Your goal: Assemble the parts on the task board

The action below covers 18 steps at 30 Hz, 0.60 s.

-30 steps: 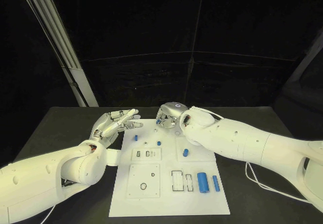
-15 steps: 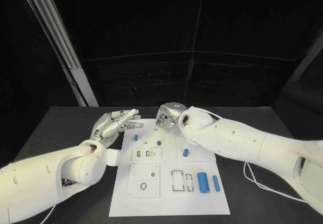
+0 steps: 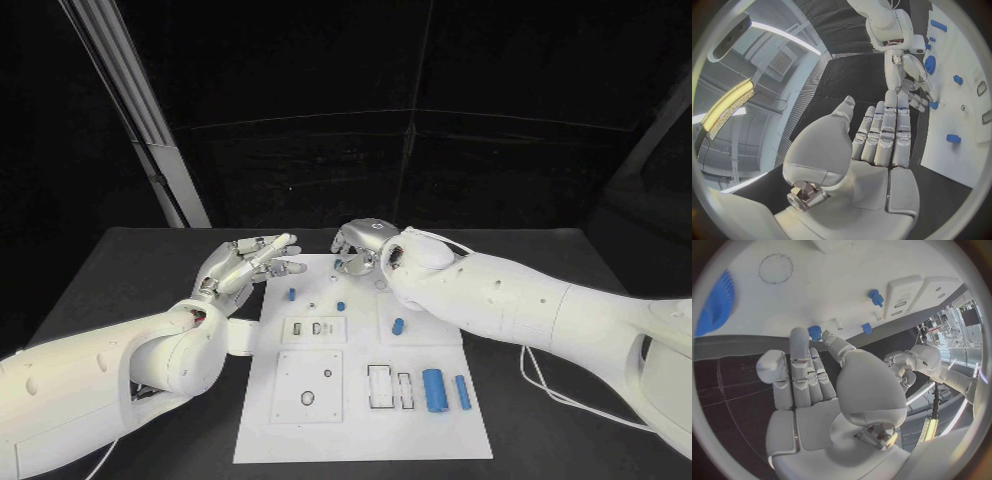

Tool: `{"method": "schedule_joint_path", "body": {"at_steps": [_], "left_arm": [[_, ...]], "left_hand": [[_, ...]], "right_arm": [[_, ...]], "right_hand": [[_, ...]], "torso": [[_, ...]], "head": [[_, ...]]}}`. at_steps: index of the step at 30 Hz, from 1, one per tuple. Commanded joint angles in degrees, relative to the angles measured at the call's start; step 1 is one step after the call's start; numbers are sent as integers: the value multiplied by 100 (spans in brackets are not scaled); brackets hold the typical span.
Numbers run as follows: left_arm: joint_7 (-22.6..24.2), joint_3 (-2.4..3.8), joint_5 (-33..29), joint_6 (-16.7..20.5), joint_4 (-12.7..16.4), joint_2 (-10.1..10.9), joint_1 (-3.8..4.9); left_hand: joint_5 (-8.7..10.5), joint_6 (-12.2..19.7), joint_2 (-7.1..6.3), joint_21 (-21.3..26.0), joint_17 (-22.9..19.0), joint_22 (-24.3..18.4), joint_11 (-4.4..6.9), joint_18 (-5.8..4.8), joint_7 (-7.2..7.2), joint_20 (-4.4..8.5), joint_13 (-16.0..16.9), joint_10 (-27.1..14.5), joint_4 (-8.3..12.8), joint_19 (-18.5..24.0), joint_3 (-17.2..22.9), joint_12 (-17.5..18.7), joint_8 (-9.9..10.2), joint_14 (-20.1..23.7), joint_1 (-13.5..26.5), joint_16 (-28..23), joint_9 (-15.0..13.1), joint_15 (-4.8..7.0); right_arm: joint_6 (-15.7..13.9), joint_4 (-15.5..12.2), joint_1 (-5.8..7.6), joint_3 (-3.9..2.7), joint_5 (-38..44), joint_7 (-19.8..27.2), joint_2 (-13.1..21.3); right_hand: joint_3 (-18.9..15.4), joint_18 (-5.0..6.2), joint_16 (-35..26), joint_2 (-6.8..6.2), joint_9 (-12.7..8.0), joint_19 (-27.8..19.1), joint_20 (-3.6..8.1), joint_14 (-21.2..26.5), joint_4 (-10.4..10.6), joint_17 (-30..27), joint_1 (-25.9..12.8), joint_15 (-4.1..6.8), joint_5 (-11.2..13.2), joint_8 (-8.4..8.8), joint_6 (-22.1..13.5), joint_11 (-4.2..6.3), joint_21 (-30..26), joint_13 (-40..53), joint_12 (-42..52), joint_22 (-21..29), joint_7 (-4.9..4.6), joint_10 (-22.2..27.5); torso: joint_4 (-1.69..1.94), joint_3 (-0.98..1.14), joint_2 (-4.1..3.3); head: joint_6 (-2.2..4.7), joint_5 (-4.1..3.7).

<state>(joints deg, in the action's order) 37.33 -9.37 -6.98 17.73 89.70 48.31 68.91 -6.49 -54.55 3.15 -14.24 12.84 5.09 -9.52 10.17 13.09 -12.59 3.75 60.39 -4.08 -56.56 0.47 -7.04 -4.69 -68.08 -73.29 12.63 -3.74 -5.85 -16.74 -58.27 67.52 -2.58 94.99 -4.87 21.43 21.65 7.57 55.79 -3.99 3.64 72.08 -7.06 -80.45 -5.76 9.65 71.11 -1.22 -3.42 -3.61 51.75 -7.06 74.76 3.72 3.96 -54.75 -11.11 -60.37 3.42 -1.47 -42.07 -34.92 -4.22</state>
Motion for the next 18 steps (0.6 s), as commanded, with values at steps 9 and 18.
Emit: {"method": "schedule_joint_path", "body": {"at_steps": [9, 18], "left_arm": [[-2, 4, 20, -113, 28, 41, 9], [-15, 3, 20, -129, 45, 70, 9]], "left_hand": [[11, 36, 60, 31, 9, -9, -7, 34, 6, 6, -7, -50, 32, -31, -1, 37, 39, 2, 4, -34, 9, -26], [11, 38, 61, 34, 12, -11, -8, 34, 6, 5, -7, -52, 34, -31, -2, 39, 41, 4, 5, -38, 8, -27]], "right_arm": [[-417, -865, 18, -4, -597, 58, 772], [103, -1620, 31, -292, -1341, -504, 1680]], "right_hand": [[-86, -59, 80, -49, 63, -31, 20, 0, 83, -78, 123, 56, -242, -112, 338, 114, 16, 110, 367, 31, 55, -591], [-747, -105, 111, -494, 32, 120, 219, -32, 441, -172, -143, 265, -813, -41, 229, 384, 114, 735, 1368, -174, 263, -1639]], "torso": [[-19, 0, 17], [-102, 17, 54]], "head": [[5, 7], [35, 5]]}}
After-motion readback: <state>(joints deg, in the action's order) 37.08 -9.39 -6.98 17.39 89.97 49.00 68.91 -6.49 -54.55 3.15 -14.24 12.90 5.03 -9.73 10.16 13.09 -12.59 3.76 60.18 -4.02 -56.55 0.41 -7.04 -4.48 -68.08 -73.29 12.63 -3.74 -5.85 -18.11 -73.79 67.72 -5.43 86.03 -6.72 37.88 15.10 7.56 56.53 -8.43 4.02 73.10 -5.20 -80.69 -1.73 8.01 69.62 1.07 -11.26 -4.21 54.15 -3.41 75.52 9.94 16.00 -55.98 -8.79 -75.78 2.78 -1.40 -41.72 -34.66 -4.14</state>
